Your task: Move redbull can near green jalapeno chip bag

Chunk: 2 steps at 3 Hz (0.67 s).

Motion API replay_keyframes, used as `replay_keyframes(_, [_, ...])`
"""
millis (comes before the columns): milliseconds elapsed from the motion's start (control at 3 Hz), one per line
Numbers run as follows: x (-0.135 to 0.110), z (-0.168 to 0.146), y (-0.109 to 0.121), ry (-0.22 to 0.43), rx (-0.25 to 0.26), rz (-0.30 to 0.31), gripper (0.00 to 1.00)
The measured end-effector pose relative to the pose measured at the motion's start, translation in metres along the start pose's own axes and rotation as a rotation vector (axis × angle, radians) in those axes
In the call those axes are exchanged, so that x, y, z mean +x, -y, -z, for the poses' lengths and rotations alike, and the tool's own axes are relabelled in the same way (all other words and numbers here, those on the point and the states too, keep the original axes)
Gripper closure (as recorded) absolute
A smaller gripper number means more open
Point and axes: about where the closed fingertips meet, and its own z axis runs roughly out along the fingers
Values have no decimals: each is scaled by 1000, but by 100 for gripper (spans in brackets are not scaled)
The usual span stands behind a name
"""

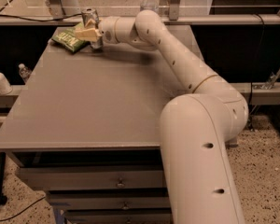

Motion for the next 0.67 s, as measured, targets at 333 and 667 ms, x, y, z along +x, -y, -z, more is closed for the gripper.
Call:
replay_keyframes(333, [3,-1,3,-1,0,-9,100])
replay_keyframes(667, [6,-2,6,-4,6,-22,85])
